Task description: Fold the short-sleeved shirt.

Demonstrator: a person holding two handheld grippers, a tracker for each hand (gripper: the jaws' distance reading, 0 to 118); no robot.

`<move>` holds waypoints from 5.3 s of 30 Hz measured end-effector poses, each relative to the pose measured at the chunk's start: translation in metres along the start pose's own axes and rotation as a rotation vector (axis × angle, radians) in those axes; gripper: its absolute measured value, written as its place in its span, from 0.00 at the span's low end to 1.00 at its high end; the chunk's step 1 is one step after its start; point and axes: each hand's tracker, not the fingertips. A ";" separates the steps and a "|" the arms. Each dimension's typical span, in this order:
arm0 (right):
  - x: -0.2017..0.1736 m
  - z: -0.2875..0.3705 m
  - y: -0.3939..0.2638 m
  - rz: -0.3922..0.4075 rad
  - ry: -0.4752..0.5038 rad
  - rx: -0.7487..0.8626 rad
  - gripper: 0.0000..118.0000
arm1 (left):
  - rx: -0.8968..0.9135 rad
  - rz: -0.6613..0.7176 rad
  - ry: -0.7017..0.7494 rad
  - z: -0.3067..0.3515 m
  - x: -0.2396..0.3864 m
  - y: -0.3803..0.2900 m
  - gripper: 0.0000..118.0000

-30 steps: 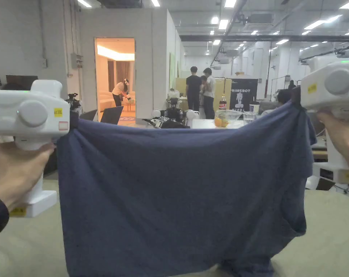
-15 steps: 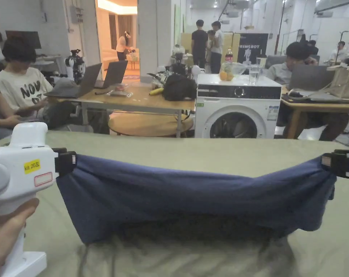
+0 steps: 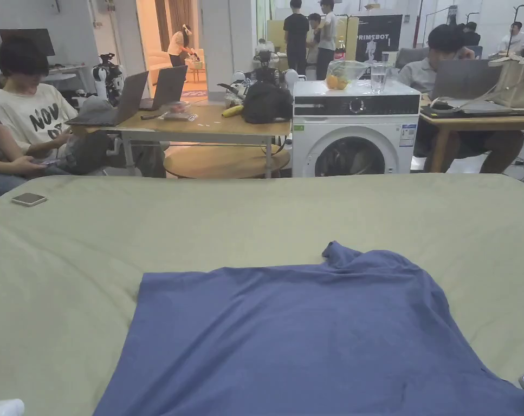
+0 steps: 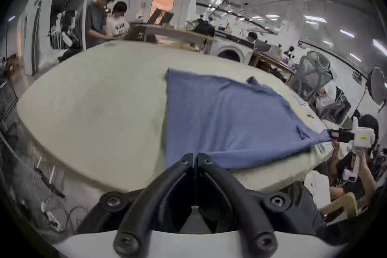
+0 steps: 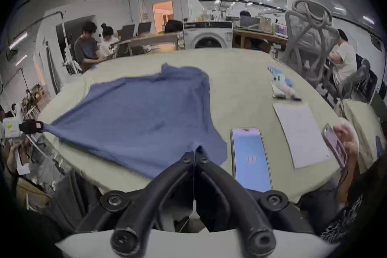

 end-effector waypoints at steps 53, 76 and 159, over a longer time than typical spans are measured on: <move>-0.037 0.015 0.047 0.019 0.114 0.183 0.00 | -0.290 -0.179 0.061 -0.065 -0.004 0.004 0.29; 0.011 -0.046 -0.027 0.065 0.127 -0.260 0.05 | -0.313 -0.238 0.100 -0.062 0.032 -0.006 0.03; 0.003 -0.211 0.085 -0.145 -0.058 -0.162 0.07 | -0.237 -0.184 0.236 -0.207 0.018 0.110 0.00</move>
